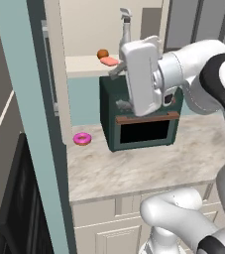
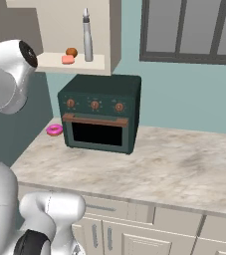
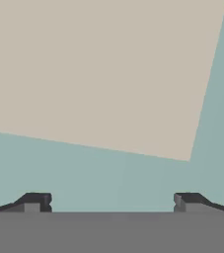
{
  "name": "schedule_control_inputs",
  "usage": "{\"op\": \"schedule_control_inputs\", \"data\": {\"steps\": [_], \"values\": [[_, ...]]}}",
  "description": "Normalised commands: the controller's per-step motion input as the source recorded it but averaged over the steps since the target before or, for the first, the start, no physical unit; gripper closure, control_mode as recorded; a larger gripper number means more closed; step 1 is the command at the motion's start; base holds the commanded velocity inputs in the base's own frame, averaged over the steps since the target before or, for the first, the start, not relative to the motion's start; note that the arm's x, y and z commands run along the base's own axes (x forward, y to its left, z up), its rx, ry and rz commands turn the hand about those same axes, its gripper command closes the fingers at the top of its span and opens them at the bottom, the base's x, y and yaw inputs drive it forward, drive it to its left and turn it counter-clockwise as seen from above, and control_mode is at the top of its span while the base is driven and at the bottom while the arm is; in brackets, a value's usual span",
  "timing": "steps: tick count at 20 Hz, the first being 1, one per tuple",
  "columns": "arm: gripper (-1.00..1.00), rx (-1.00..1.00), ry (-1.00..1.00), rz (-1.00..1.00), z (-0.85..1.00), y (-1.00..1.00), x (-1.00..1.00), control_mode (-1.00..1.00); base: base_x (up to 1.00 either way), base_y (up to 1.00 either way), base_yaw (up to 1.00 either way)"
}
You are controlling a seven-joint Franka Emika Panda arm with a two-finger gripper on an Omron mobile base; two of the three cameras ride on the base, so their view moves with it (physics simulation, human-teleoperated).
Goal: Pick the spray and bar soap from the cabinet and place them on the counter.
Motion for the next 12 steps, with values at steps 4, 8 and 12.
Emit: {"op": "schedule_control_inputs", "data": {"steps": [4, 8, 12], "values": [[-1.00, -0.23, -0.26, 0.00, 0.00, -0.24, -0.22, -1.00, 0.00, 0.00, 0.00], [-1.00, -0.20, -0.31, 0.00, 0.00, -0.34, -0.20, -1.00, 0.00, 0.00, 0.00], [-1.00, -0.16, -0.32, 0.00, 0.00, -0.35, -0.14, -1.00, 0.00, 0.00, 0.00]]}}
